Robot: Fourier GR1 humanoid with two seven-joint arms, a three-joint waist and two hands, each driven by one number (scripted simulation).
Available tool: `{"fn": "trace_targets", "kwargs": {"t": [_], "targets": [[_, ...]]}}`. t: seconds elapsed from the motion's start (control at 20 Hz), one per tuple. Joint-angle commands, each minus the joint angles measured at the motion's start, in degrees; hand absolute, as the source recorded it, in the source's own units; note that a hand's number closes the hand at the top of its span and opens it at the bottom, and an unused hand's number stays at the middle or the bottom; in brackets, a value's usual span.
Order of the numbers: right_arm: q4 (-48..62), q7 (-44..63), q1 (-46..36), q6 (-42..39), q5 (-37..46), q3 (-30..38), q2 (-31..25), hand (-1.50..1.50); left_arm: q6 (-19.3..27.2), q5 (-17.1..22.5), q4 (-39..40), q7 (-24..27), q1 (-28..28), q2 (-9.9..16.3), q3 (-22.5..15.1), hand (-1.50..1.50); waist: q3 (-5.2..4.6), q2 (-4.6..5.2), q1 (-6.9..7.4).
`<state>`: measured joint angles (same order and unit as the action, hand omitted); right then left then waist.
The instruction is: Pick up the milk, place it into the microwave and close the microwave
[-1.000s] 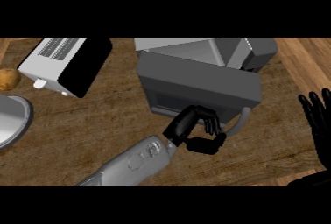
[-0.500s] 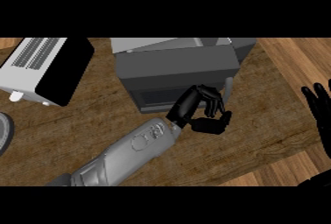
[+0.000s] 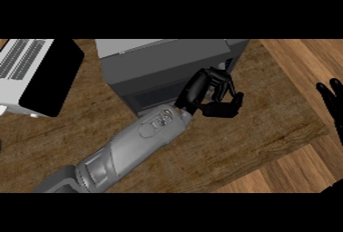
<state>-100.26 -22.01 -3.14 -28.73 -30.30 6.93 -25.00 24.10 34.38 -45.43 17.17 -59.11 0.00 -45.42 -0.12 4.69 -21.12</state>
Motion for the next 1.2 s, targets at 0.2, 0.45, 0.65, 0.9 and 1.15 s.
{"fn": "trace_targets", "kwargs": {"t": [0.2,0.45,0.65,0.9,1.15], "targets": [[-0.78,2.55,-2.01,-1.24,-2.51,0.52,-2.56,-1.5,1.12,2.76,5.1,0.79,-5.8,0.03,1.69,1.5,0.13,0.85,-2.58],[-0.58,3.57,-3.69,-1.19,-3.6,1.48,-3.91,-1.5,2.78,4.21,4.49,1.14,-6.31,0.06,1.13,1.5,0.2,0.9,-3.27],[-0.24,4.52,-3.98,-1.37,-3.94,2.17,-5.27,-1.5,3.83,4.91,4.45,1.6,-6.52,0.08,1.2,1.5,0.22,1.09,-3.75],[0.18,5.6,-4.81,-1.61,-4.99,3.53,-7.14,-1.5,5.71,5.43,4.69,2.08,-6.21,0.1,0.74,1.5,0.29,1.29,-4.68],[0.43,6.37,-6.33,-1.72,-5.62,4.14,-8.4,-1.5,6.66,6.45,3.62,2.39,-6.13,0.12,0.25,1.5,0.27,1.46,-4.56]]}}
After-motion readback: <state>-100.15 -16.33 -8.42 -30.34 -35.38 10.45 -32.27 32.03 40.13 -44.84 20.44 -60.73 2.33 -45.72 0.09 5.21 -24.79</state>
